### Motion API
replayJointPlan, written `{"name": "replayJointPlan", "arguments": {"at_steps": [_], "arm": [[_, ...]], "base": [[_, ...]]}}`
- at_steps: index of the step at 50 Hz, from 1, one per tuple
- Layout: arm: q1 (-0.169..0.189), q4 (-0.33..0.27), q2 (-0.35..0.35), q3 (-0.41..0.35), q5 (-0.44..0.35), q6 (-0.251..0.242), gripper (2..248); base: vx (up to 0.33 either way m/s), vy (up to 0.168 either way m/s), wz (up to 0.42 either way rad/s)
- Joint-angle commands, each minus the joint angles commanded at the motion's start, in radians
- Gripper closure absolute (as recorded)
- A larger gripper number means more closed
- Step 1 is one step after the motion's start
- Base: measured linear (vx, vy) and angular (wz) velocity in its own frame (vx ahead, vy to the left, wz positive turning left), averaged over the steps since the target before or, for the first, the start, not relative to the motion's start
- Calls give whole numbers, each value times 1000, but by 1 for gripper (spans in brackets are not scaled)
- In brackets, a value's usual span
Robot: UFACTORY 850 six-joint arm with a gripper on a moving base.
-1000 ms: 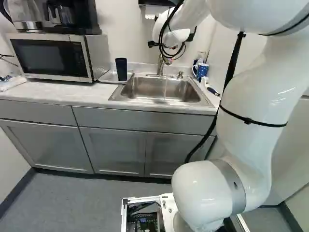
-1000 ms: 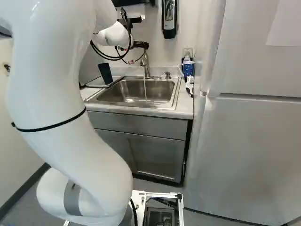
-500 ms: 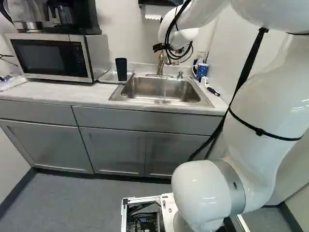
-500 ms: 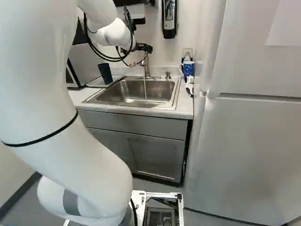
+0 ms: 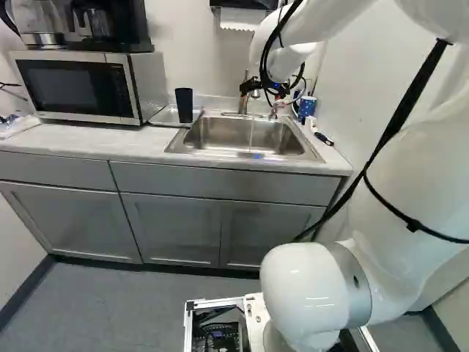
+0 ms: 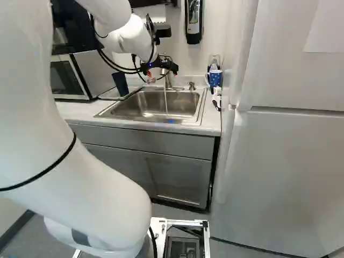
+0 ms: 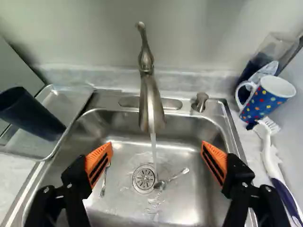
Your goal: Rinse the cup and place it in the tray
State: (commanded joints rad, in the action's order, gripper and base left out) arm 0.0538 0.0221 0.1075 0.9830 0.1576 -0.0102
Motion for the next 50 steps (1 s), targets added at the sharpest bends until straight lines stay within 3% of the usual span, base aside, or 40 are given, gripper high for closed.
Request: {"name": "replayJointPlan", "arguments": {"at_steps": [10,42,50], "arm": [[7,0,27,-25,105,0,3],[7,0,27,-25,104,0,3],[7,1,27,-25,65,0,3]], "base": [[0,0,0],[0,0,0],[0,0,0]]}}
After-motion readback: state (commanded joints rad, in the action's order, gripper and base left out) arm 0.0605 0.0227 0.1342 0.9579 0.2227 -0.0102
